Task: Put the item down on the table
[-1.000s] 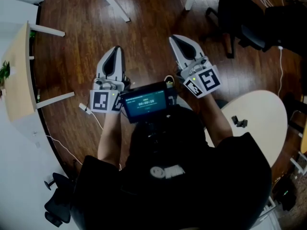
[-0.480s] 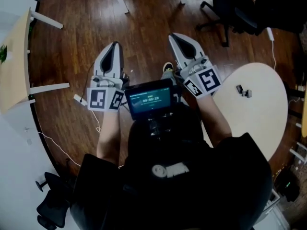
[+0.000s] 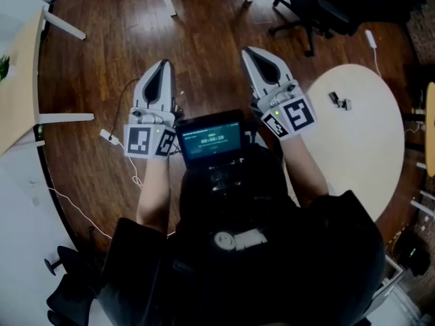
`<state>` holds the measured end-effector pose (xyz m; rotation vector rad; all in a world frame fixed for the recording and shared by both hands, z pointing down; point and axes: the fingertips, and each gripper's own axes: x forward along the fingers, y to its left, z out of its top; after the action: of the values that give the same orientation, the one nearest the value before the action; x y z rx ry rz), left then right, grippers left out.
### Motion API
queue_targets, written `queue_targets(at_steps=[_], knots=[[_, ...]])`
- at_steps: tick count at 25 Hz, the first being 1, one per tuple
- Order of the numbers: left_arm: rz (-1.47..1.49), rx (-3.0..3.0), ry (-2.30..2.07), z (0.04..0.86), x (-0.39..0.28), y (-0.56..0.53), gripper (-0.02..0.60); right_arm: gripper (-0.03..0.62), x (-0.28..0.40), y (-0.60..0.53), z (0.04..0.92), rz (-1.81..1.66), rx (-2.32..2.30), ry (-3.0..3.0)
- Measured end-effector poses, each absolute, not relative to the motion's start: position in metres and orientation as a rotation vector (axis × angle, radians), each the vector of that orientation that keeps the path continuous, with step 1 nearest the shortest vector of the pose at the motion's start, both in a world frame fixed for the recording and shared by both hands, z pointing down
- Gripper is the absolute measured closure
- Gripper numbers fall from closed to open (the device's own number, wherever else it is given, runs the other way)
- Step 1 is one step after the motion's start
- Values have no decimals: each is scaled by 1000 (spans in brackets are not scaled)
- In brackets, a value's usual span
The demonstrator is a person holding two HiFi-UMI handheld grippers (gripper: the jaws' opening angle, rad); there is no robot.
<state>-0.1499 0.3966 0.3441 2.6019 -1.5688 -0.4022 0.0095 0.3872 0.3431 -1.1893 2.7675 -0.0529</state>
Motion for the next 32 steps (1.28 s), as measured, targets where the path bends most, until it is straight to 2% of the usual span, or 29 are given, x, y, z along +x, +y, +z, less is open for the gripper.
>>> queue_targets(at_steps=[9, 25, 32], knots=[[-418, 2613, -1564, 329, -141, 442, 581, 591, 13, 427, 331, -40, -1166, 2757], [-319, 2700, -1591, 309, -48, 600, 581, 591, 96, 585, 322, -37, -1168, 2738], [-318, 2692, -1601, 303, -43, 647, 581, 591, 105, 636, 319, -42, -1139, 2737]])
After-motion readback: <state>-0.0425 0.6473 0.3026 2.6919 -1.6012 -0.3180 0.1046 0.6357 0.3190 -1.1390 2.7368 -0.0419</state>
